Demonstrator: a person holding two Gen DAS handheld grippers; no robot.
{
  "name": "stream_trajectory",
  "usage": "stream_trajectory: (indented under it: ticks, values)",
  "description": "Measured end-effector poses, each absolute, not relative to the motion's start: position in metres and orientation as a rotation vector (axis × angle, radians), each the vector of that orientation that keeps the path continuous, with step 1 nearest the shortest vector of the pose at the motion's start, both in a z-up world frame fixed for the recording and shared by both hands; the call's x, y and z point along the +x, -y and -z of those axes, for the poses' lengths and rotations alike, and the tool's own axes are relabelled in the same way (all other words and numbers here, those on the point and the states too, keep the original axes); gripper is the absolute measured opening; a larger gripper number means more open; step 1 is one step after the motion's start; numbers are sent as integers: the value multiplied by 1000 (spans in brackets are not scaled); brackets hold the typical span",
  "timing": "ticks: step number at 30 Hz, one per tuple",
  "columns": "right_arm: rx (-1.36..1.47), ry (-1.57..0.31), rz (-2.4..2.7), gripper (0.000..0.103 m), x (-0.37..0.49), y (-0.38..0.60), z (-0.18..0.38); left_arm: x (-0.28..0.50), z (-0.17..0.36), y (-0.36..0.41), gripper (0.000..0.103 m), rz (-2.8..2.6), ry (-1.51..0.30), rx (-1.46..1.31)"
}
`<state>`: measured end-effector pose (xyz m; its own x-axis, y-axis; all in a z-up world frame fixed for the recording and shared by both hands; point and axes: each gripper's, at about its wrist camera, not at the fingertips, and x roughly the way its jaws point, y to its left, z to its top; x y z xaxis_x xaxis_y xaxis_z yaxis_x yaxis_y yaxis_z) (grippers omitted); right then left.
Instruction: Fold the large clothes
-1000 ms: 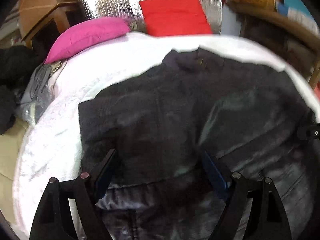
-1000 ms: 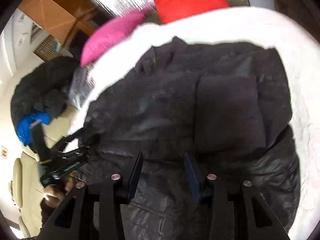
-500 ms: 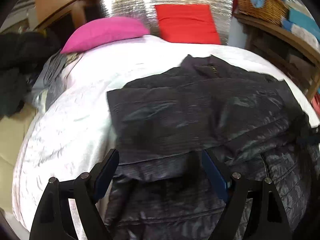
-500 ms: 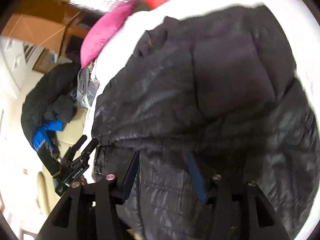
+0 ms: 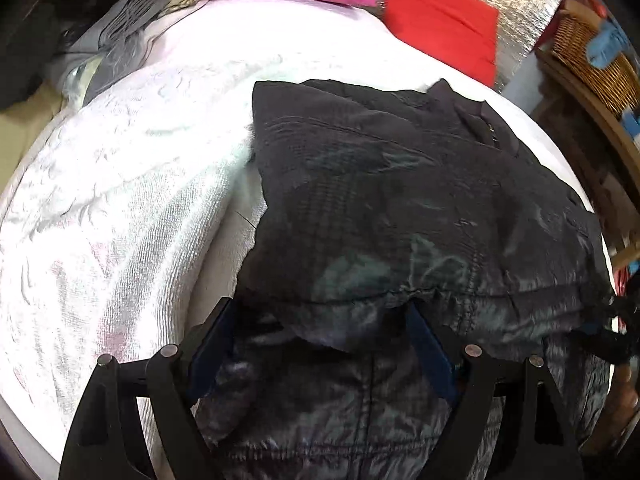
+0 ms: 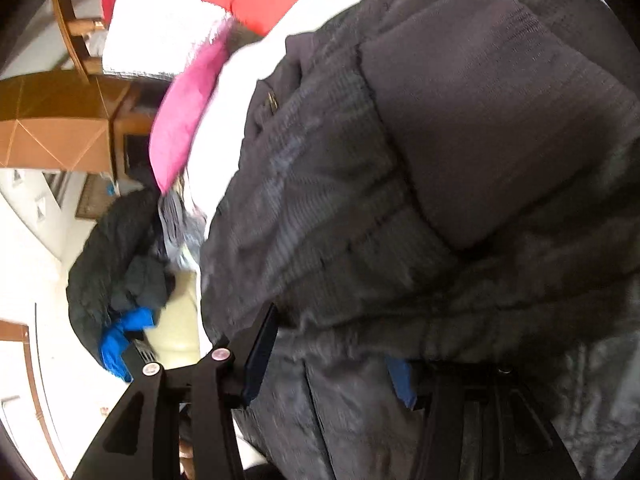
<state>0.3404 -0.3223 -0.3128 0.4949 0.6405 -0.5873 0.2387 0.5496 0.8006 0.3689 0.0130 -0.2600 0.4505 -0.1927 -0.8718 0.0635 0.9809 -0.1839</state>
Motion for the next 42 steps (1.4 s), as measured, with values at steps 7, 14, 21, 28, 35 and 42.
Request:
stream_trajectory:
  ticks: [7, 14, 21, 28, 35, 42]
  values:
    - [792, -954, -297, 32, 333, 303, 277, 384, 265, -9, 87, 120, -1086, -116]
    - [780, -1085, -279, 35, 334, 298, 297, 377, 261, 3, 87, 102, -1067, -66]
    - [732, -1035, -280, 68, 302, 328, 272, 340, 238, 7, 87, 128, -986, 22]
    - [755, -871, -133, 68, 256, 388, 255, 312, 222, -16, 87, 71, -919, 43]
    - [781, -901, -113, 68, 218, 406, 268, 255, 234, -51, 87, 10, -889, 39]
    - [698, -962, -150, 68, 164, 397, 287, 190, 251, -70, 87, -33, -876, -47]
